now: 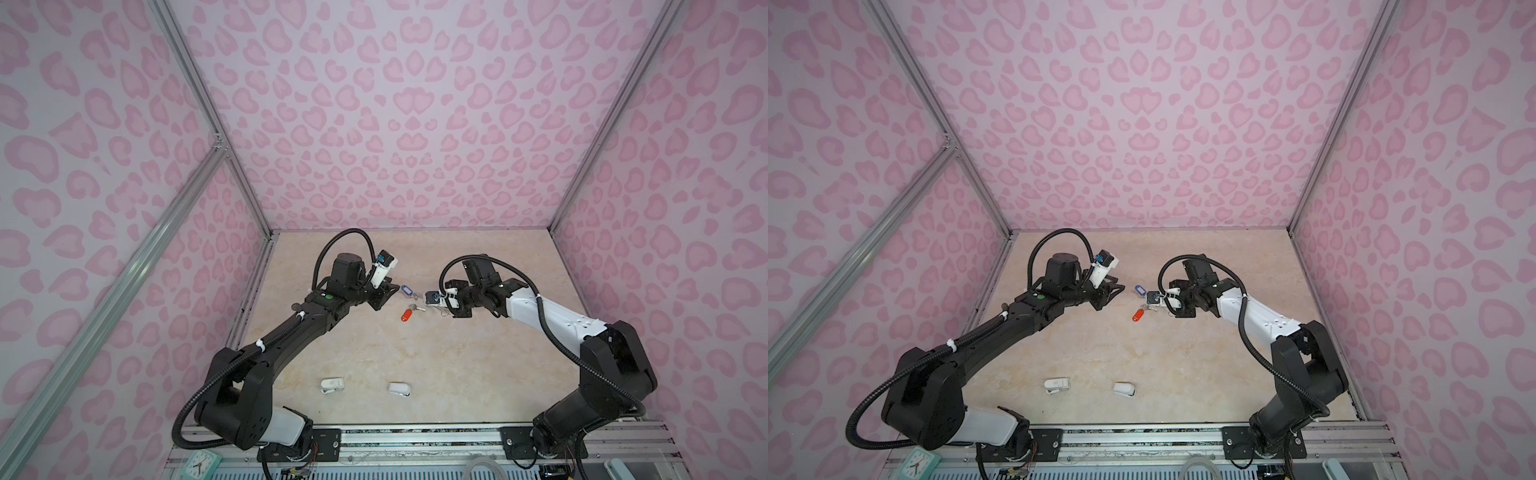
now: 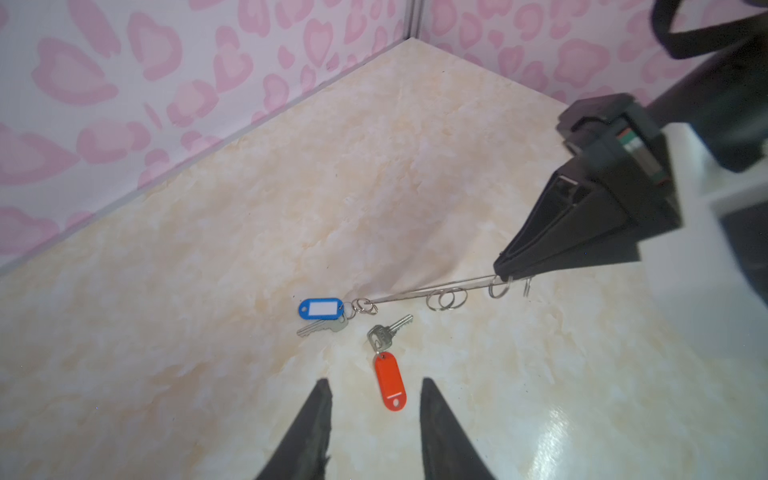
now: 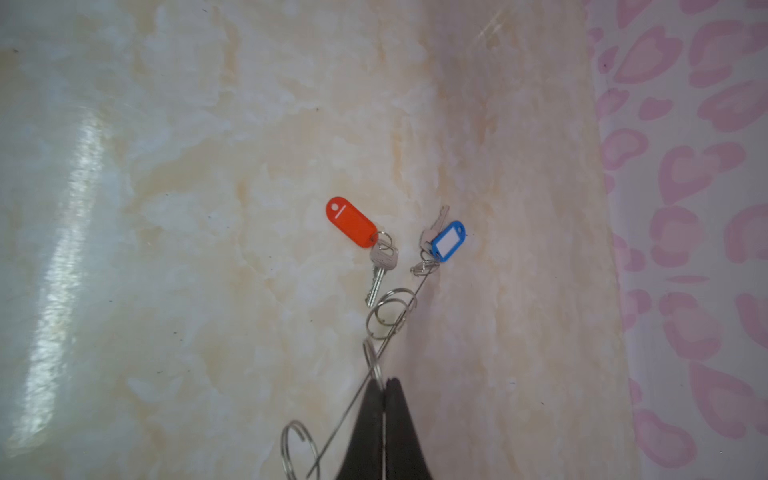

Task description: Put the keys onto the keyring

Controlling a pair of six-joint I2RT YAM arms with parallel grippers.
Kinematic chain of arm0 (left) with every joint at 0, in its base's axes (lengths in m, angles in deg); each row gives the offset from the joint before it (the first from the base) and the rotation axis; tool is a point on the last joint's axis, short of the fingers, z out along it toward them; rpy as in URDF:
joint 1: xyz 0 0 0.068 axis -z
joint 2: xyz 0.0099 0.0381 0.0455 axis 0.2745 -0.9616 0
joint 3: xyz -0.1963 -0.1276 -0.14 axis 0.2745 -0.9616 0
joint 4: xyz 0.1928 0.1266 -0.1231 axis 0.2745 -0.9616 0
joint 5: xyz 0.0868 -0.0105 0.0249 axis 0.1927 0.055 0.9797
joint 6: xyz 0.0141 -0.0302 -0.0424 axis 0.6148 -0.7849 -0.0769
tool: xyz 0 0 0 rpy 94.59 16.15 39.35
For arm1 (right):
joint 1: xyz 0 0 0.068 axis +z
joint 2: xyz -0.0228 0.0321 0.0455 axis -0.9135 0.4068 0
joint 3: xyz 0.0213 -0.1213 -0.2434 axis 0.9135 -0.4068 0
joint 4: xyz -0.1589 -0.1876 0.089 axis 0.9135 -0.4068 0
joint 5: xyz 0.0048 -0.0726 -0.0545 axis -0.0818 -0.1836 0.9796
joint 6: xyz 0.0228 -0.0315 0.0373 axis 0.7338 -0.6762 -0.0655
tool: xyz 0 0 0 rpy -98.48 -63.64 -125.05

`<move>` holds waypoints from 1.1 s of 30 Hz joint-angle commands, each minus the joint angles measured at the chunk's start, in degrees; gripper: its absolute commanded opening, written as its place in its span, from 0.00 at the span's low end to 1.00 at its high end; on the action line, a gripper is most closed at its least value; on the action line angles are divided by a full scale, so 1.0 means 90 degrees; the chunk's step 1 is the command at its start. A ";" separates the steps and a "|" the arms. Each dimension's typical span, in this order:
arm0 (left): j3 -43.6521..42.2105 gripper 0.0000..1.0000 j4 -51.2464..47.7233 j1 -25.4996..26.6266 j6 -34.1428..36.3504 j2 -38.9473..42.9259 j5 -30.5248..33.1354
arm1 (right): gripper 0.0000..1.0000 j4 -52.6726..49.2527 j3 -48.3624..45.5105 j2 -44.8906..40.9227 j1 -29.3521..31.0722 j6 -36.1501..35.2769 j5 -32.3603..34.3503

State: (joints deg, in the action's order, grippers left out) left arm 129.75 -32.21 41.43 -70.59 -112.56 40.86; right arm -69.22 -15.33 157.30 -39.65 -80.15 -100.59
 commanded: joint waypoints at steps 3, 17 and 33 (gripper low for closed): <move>-0.0259 0.37 0.0215 0.0386 0.0962 0.0586 -0.0815 | 0.00 -0.1097 0.0110 -0.0450 -0.0139 0.0512 -0.0701; -0.0119 0.39 0.0739 0.1729 0.0564 0.0104 -0.0151 | 0.00 -0.0997 -0.0483 -0.1845 -0.0165 0.1548 -0.1261; 0.0214 0.30 0.0762 0.2147 0.0564 -0.0422 -0.0189 | 0.00 -0.0921 -0.0671 -0.2110 -0.0169 0.1876 -0.1571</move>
State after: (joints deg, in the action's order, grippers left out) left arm 130.82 -26.86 60.29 -65.82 -115.69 38.98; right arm -79.01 -20.95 138.50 -41.38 -63.88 -112.00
